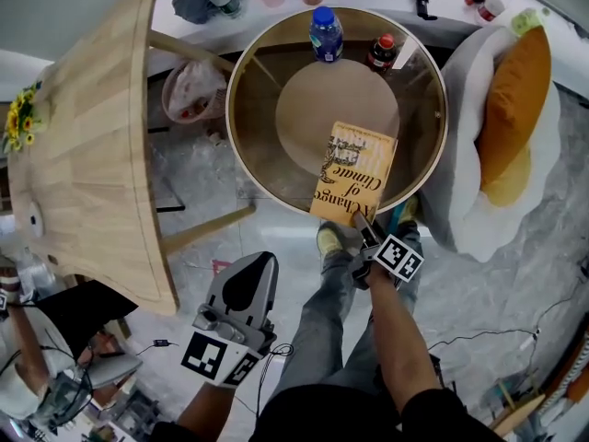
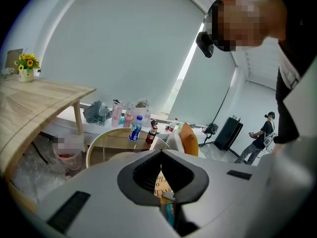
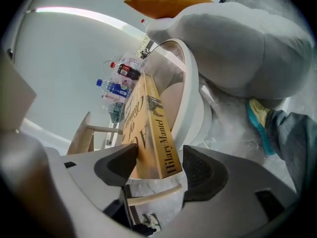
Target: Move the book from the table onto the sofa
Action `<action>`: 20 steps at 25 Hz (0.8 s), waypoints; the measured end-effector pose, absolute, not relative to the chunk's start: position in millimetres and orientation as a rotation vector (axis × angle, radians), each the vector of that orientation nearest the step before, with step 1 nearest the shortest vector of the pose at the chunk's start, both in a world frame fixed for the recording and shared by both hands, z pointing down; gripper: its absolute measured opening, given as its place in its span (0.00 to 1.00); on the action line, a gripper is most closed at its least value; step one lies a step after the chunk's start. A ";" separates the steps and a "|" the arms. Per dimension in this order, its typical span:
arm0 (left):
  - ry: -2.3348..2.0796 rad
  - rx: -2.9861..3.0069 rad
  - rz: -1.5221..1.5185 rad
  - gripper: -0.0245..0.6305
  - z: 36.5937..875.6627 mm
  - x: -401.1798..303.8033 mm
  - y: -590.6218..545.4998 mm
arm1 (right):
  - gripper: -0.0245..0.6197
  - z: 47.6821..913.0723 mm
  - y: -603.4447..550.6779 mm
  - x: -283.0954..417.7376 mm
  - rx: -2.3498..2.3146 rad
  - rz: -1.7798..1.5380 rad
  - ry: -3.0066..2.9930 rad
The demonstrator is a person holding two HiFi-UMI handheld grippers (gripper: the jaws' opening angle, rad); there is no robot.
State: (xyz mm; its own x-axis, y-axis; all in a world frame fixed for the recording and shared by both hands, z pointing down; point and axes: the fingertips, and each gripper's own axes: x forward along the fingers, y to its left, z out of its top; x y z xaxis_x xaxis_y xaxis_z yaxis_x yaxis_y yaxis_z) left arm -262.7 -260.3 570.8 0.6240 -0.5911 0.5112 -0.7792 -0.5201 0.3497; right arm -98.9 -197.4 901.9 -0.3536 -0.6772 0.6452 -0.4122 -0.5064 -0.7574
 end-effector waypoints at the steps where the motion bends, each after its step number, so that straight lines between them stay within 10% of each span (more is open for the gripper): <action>1: -1.064 2.295 0.445 0.06 570.2 -260.8 -259.7 | 0.49 901.2 -192.3 -97.5 -1.659 -1.967 1.438; 20: -0.922 2.431 0.382 0.06 516.2 -216.9 -253.9 | 0.28 794.0 -193.6 -50.3 -1.445 -1.829 1.336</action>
